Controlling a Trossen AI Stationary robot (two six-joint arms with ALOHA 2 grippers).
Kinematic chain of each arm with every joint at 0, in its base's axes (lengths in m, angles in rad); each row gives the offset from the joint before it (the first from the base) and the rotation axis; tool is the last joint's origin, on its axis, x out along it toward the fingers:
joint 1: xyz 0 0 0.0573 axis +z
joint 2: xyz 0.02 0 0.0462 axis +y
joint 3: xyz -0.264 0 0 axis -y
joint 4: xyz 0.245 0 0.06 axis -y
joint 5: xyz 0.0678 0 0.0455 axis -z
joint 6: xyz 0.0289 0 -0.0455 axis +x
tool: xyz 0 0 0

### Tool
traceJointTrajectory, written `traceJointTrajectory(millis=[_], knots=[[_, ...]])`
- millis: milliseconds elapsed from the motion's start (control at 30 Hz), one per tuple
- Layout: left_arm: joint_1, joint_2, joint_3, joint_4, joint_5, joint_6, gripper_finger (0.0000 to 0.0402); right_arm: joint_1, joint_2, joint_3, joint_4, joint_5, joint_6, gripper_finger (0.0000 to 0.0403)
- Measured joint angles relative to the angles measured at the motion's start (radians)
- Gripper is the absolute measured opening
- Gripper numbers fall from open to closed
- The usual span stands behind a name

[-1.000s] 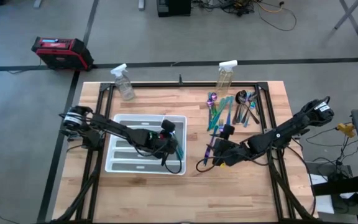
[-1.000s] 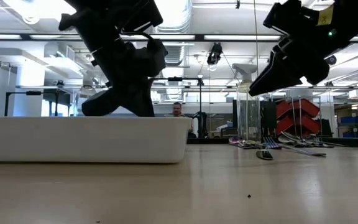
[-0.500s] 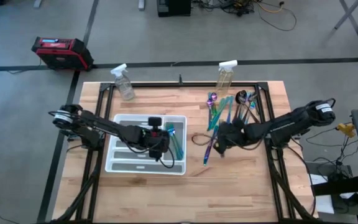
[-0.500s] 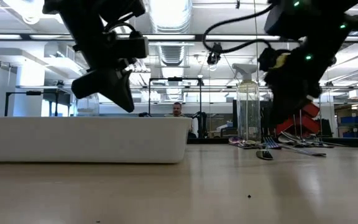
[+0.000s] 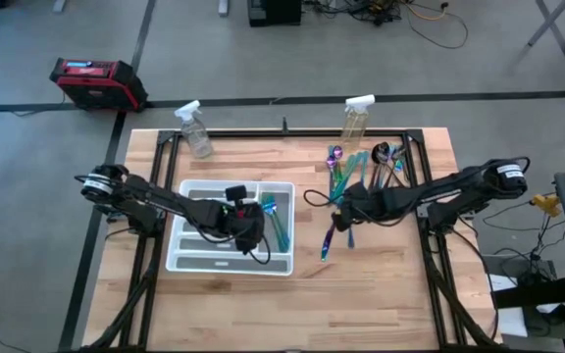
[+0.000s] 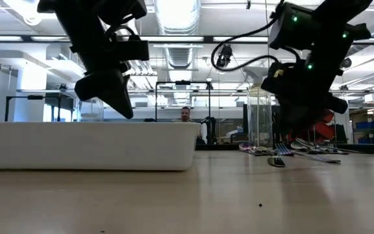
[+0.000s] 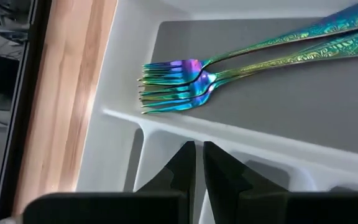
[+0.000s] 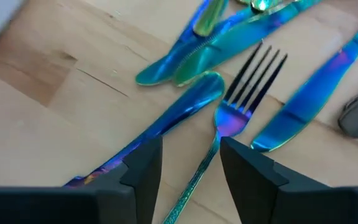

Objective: Sort silverware
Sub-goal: Put the blue fork with the other blue forks on the silverware tray

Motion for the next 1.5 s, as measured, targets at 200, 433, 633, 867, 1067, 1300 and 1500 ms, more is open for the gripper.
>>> traceJointTrajectory(millis=[200, 433, 633, 867, 1067, 1300, 1500], knots=[[-0.038, -0.001, -0.013, -0.017, -0.031, -0.008, 0.0016, 0.010, 0.109, 0.000, 0.021, 0.000, 0.048, 0.0133], [-0.056, -0.001, -0.044, -0.090, -0.033, -0.109, 0.0016, 0.010, 0.173, 0.003, 0.030, 0.019, 0.034, 0.0134], [-0.054, -0.001, -0.131, 0.015, -0.038, -0.236, 0.0016, 0.010, 0.169, 0.003, 0.037, 0.011, -0.038, 0.0082], [-0.053, 0.003, -0.312, 0.596, -0.069, -0.150, 0.0016, 0.009, 0.136, 0.008, 0.024, 0.023, -0.106, 0.0011], [-0.021, -0.002, -0.377, 0.877, -0.185, -0.078, 0.0016, 0.009, 0.078, 0.079, 0.027, 0.047, -0.169, 0.0004], [-0.006, -0.049, -0.341, 0.860, -0.432, 0.038, 0.0016, 0.015, 0.095, 0.165, 0.154, 0.070, -0.134, 0.0002], [-0.008, -0.200, -0.321, 0.525, -0.418, -0.001, 0.0016, 0.027, 0.176, 0.167, 0.442, 0.014, -0.070, 0.0001]])
